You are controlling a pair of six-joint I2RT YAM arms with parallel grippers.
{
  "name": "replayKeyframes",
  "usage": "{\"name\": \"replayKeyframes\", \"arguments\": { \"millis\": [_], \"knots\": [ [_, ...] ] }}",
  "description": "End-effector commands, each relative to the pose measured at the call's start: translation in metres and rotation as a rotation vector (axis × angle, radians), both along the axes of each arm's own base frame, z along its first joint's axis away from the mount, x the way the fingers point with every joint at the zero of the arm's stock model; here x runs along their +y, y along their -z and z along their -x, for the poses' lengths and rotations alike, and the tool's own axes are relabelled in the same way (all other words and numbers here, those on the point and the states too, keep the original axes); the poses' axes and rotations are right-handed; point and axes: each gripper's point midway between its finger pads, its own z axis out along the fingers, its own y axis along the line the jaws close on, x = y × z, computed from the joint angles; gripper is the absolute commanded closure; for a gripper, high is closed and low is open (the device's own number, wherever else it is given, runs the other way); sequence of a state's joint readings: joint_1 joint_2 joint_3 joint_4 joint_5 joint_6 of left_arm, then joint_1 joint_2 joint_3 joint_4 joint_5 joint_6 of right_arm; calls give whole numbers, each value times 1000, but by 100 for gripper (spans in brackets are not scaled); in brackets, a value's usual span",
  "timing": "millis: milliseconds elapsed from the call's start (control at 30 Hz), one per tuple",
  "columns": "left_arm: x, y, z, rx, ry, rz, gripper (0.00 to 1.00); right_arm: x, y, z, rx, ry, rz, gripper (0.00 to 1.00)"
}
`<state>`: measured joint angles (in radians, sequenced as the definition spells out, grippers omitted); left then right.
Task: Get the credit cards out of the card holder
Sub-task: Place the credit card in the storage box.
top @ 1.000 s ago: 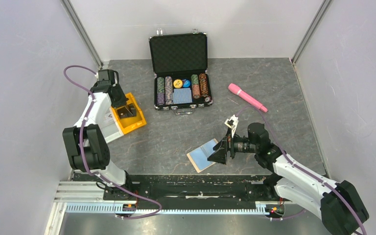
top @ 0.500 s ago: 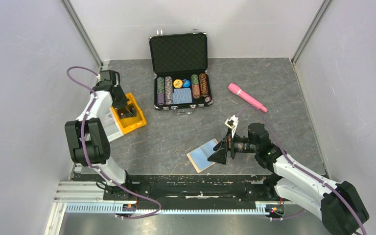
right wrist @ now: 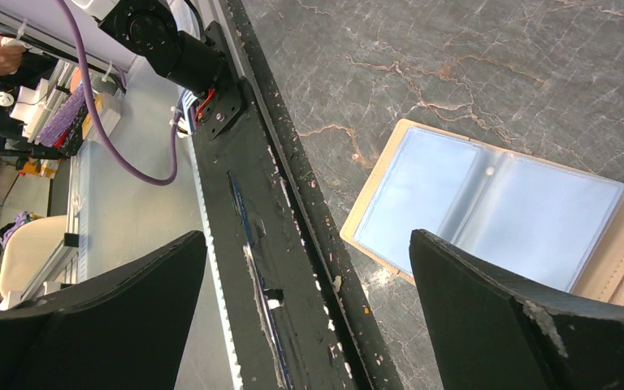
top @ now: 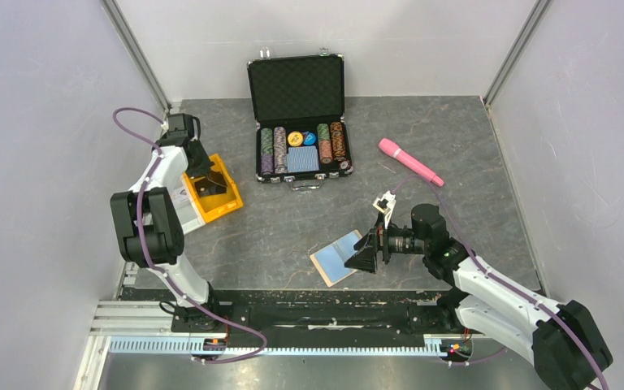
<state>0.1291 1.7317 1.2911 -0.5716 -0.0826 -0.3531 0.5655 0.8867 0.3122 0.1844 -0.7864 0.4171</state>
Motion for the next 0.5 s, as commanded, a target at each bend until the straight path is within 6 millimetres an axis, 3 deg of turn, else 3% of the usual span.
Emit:
{"name": "replayKeyframes", "arguments": {
  "millis": [0, 467],
  "knots": [
    [9, -9, -11, -26, -6, -37, 96, 4, -17, -8, -60, 4, -24, 2],
    [21, -7, -10, -20, -88, -74, 98, 2, -18, -8, -68, 13, -26, 2]
  ]
}}
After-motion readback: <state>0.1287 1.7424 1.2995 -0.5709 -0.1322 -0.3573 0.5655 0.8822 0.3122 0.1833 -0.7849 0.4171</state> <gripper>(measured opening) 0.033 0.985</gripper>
